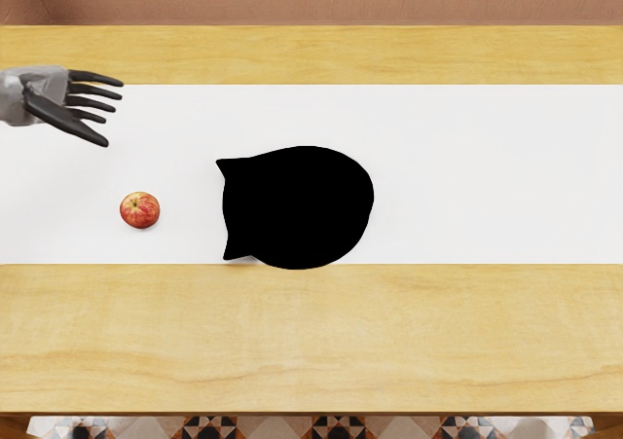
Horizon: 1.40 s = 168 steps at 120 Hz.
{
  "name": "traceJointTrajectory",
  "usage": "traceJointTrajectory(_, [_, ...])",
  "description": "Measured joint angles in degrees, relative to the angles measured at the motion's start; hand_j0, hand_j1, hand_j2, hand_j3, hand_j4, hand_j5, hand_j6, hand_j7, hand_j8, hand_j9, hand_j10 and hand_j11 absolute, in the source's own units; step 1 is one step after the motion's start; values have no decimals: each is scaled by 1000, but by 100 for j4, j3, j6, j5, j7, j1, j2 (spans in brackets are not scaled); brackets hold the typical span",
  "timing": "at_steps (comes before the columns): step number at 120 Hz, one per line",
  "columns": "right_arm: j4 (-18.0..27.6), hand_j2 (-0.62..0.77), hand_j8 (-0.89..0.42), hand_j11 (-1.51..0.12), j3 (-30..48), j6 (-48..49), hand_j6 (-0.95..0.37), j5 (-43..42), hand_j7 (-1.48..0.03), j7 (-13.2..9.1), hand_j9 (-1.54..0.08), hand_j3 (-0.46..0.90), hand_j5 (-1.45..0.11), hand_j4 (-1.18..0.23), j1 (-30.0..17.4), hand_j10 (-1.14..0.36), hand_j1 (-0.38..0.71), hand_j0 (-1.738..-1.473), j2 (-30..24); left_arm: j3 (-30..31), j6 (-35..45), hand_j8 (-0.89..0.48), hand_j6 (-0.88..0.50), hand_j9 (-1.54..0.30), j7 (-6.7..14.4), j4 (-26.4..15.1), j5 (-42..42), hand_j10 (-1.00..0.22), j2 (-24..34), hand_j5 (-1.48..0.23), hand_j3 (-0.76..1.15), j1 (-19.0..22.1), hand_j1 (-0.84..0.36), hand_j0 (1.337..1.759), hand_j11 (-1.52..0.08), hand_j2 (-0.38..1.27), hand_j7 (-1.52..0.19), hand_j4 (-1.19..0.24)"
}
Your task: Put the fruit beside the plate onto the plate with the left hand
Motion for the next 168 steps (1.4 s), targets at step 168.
traceJointTrajectory(168, [-10, -7, -37, -47, 7, 0, -37, -3, -47, 4, -47, 0, -47, -37, 57, -37, -305, -1658, 0, 6308, 6737, -247, -247, -319, 2421, -5333, -1742, -246, -1766, -319, 0, -4179, 55, 1658, -319, 50, -319, -246])
